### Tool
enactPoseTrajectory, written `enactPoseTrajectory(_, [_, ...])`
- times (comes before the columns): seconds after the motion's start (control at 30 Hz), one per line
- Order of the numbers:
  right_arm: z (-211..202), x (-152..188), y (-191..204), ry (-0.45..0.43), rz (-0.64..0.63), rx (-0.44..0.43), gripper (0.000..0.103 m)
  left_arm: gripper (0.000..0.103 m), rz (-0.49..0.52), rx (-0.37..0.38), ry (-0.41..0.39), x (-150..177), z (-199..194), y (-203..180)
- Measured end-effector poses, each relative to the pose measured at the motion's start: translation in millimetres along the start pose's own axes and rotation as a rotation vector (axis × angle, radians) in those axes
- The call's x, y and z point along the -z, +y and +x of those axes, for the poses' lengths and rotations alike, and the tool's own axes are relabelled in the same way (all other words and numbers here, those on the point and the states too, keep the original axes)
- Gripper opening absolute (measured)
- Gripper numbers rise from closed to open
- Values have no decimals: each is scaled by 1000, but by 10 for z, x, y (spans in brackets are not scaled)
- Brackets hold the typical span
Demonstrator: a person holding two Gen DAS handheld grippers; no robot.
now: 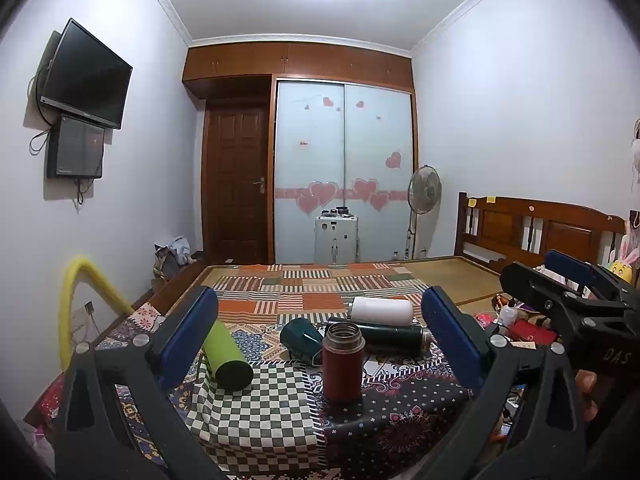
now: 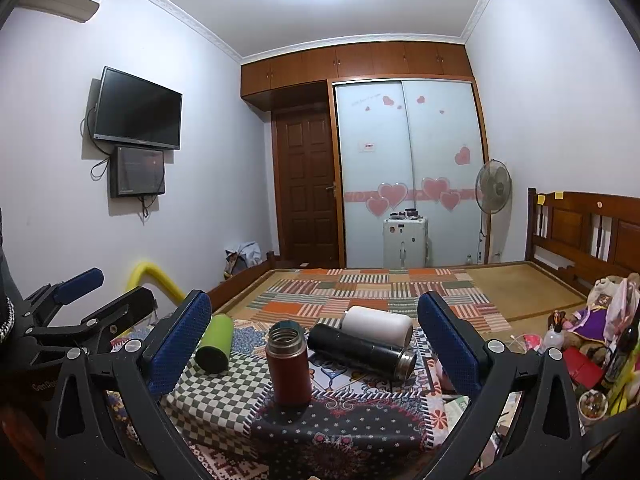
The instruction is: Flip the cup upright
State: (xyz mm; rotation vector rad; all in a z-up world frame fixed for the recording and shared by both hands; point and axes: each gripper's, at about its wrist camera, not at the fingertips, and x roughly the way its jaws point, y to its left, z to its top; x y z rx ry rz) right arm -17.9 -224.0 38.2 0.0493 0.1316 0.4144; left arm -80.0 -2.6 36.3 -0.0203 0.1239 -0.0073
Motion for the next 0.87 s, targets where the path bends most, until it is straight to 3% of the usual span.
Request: enactPoseTrajectory(0.87, [10,-42,-13,5,6,6,103,103,-6,30,28,17,44,-28])
